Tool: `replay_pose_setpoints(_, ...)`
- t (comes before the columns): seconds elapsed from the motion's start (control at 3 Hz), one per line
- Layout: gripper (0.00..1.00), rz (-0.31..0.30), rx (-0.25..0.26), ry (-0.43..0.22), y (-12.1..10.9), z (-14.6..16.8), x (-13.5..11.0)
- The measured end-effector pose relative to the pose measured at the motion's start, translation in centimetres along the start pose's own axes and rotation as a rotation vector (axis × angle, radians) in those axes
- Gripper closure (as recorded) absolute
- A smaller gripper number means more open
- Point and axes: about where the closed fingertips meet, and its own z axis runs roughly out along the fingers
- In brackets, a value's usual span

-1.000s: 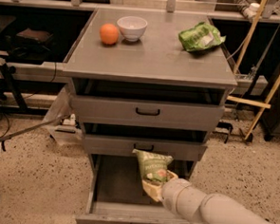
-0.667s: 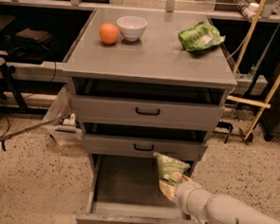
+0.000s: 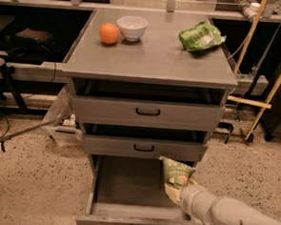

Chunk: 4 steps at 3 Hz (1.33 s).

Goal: Place green jalapeno chip bag into bottom drawer

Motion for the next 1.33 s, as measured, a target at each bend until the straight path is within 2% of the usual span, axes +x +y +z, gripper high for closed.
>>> replay_pose_setpoints(0.33,1.0,0.003,0.001,0.033,-0.3,3.4,0.8)
replay_pose_setpoints(0.67,1.0,0.001,0.04,0.079,-2.4,12.1,2.3)
replay_pose_setpoints(1.0,1.0,-0.036,0.089,0.14,-3.3,21.2,4.6)
replay_pose_setpoints(1.33,1.0,-0.124,0.094,0.267,-1.9,28.4,10.1)
